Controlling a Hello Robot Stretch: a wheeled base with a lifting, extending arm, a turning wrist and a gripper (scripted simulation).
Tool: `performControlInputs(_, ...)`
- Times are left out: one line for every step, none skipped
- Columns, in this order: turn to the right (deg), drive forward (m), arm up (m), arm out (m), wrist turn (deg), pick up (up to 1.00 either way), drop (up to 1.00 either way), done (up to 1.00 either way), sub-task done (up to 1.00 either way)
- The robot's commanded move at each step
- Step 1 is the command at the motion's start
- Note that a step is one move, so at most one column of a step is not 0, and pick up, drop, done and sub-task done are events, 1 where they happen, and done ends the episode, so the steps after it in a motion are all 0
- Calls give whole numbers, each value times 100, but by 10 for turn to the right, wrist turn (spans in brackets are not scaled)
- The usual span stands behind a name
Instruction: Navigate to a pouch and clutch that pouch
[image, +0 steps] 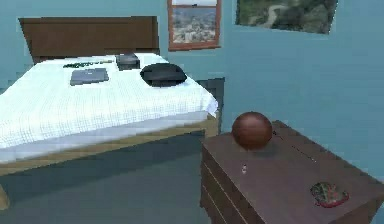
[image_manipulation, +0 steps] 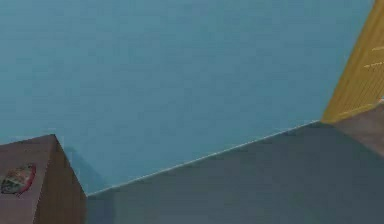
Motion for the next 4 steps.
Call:
performControlInputs(450, 0, 0, 0, 0, 0, 0, 0, 0)
performControlInputs(150, 0, 0, 0, 0, 0, 0, 0, 0)
performControlInputs(30, 0, 0, 0, 0, 0, 0, 0, 0)
performControlInputs(450, 0, 0, 0, 0, 0, 0, 0, 0)
